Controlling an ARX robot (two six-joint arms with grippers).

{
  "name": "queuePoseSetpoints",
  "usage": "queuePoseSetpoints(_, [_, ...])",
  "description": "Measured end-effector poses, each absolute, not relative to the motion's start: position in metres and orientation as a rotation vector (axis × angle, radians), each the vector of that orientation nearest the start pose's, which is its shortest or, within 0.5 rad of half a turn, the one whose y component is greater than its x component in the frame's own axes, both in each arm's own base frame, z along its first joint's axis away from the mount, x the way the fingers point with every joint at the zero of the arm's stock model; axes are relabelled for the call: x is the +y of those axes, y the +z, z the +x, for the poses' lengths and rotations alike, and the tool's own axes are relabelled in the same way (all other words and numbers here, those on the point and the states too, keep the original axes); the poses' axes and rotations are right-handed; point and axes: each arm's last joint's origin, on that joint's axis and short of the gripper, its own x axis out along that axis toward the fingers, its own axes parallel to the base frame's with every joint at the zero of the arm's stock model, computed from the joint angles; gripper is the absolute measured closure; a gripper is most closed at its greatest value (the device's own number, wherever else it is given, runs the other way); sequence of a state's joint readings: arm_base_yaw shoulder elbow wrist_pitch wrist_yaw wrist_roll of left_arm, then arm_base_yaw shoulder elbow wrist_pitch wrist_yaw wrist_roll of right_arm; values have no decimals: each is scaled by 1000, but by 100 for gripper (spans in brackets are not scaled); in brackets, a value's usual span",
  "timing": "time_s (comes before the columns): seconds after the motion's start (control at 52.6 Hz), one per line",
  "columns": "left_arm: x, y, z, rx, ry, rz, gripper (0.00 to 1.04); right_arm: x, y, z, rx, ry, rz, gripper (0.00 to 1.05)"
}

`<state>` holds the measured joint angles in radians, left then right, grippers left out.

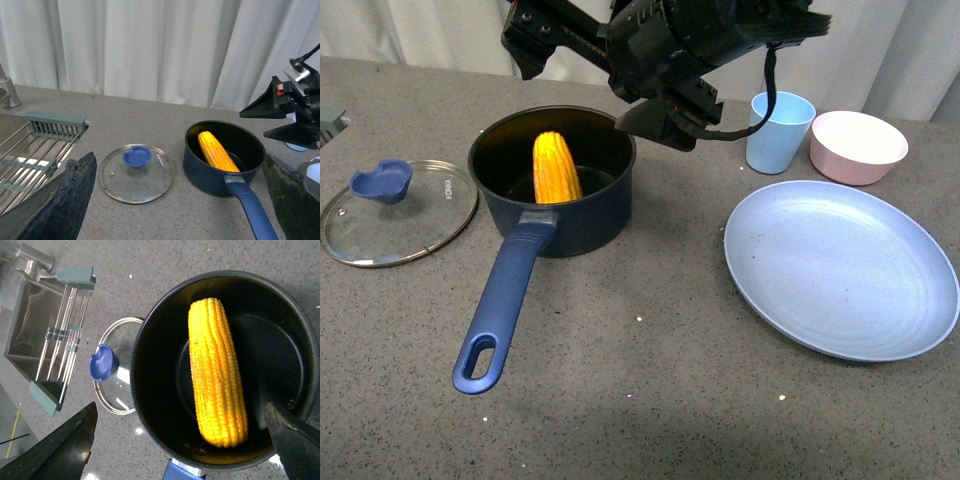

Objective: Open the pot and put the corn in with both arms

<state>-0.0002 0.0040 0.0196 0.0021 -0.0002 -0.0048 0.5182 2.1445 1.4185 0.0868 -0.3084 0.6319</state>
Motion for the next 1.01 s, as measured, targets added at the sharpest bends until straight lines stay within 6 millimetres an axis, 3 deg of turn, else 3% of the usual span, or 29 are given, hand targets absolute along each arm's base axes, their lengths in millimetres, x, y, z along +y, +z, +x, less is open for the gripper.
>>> queuePoseSetpoints(0.152, [0, 170, 97, -18, 0, -5, 6, 215, 170, 381, 807, 534, 492, 9])
queuePoseSetpoints(0.323, [0, 170, 97, -18, 0, -5, 6, 172, 193, 345, 635, 411, 356, 9])
queuePoseSetpoints(0.589, [0, 170, 97, -18, 0, -5, 6, 111, 191, 277, 483, 283, 145, 9])
queuePoseSetpoints(0.684, [0, 170, 97, -18, 0, -5, 6, 78, 183, 243, 128, 41, 39, 30])
queuePoseSetpoints(0.741, [0, 170, 97, -18, 2, -5, 6, 64, 184, 229, 37, 4, 36, 41])
queuePoseSetpoints(1.007, [0, 170, 97, -18, 0, -5, 6, 35, 176, 194, 17, 3, 5, 84])
